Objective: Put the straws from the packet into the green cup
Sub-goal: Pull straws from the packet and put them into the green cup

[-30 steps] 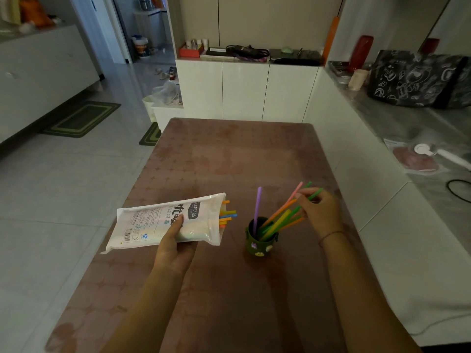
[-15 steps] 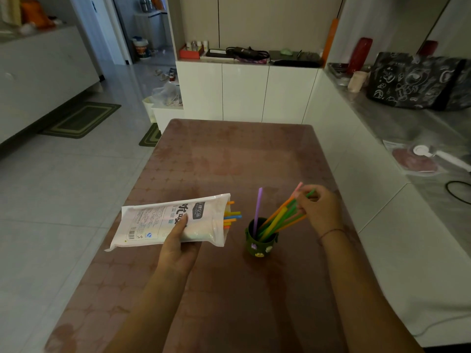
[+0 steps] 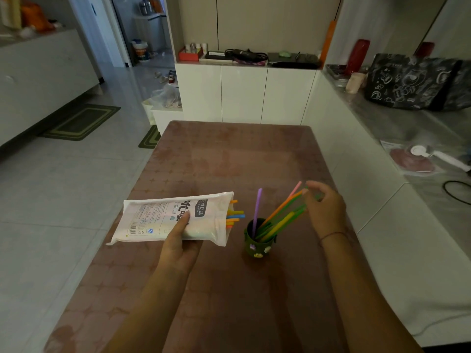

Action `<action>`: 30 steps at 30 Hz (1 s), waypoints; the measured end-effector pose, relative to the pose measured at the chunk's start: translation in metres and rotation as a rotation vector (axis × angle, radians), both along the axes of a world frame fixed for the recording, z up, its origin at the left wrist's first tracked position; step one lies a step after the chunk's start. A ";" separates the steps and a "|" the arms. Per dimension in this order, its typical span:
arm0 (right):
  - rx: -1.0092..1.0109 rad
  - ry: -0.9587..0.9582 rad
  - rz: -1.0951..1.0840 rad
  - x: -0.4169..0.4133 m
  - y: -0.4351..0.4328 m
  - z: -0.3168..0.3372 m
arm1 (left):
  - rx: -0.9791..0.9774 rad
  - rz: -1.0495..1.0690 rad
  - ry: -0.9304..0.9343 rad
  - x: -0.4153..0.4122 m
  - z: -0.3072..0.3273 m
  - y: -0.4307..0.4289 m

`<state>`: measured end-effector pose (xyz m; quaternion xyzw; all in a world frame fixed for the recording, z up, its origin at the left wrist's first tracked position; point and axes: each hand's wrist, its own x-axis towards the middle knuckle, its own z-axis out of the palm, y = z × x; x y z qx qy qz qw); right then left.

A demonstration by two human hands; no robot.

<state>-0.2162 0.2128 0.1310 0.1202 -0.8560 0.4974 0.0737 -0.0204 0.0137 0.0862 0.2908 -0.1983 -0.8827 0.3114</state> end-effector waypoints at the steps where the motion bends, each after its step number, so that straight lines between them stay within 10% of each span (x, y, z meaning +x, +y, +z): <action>1: 0.003 0.065 -0.026 0.001 0.001 0.006 | -0.020 -0.004 0.005 0.000 0.002 0.000; 6: -0.278 0.086 0.067 0.031 -0.014 0.026 | -0.131 -0.007 0.020 -0.006 0.013 0.003; 15: -0.970 -1.196 0.313 0.086 -0.067 -0.005 | -0.330 0.009 -0.014 -0.016 0.035 0.013; 30: -0.950 -1.032 0.403 0.079 -0.080 -0.013 | -0.364 -0.049 -0.012 -0.015 0.036 0.021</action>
